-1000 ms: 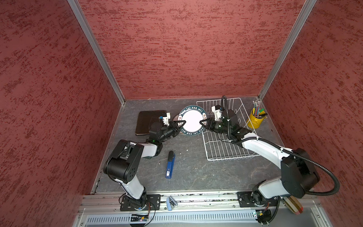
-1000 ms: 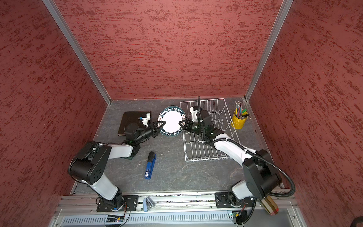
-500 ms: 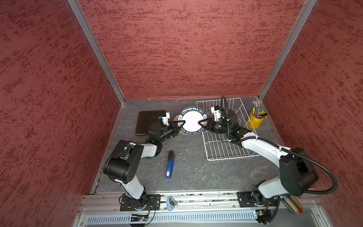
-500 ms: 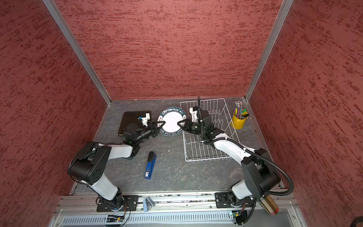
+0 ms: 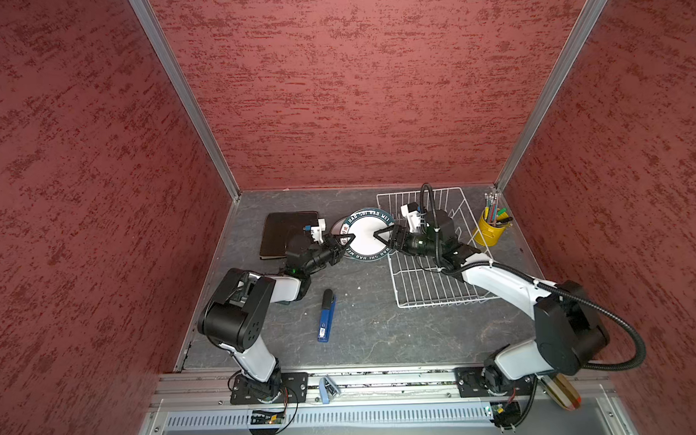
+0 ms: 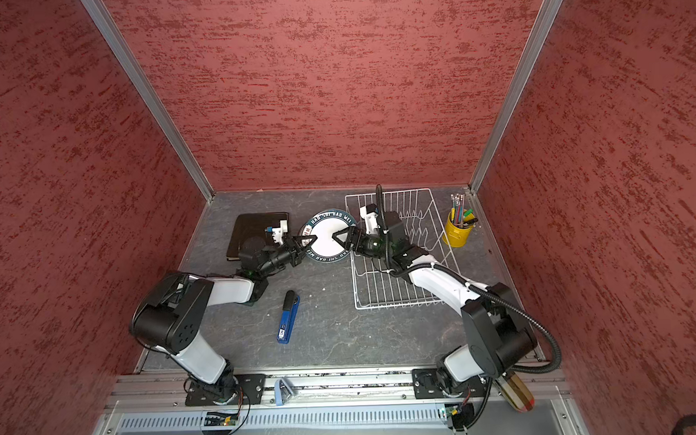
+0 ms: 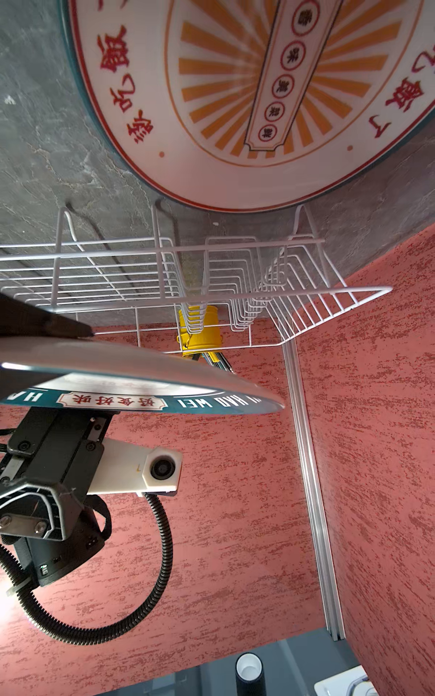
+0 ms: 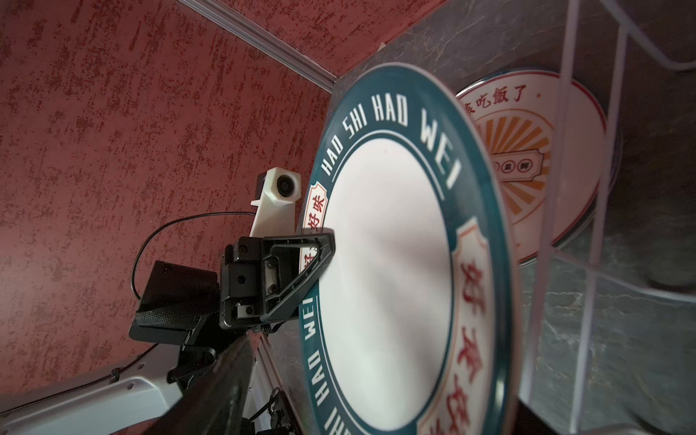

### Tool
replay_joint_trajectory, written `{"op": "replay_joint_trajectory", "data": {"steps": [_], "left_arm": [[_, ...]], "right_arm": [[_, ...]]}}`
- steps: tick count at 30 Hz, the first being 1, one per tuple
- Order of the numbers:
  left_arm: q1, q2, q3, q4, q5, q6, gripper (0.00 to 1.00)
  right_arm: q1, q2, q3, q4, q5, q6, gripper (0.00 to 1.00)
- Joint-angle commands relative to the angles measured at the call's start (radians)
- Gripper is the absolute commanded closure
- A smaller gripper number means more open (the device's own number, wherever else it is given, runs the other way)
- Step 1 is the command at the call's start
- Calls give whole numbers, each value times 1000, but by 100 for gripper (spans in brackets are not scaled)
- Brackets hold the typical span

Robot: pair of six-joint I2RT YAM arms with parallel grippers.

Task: Unload the plates from the dish rack
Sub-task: 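Open the right gripper and draw it back while the left gripper holds the plate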

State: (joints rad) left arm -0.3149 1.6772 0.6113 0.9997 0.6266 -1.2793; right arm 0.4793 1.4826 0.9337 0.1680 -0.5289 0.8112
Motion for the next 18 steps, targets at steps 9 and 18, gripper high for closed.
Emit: {"op": "replay_joint_trajectory", "data": {"steps": [9, 18], "left_arm": [[34, -77, -29, -24, -17, 28, 100], [77, -97, -88, -54, -68, 33, 100]], "right_arm": [[-24, -89, -21, 13, 60, -18, 8], [-30, -122, -35, -21, 119, -41, 7]]}}
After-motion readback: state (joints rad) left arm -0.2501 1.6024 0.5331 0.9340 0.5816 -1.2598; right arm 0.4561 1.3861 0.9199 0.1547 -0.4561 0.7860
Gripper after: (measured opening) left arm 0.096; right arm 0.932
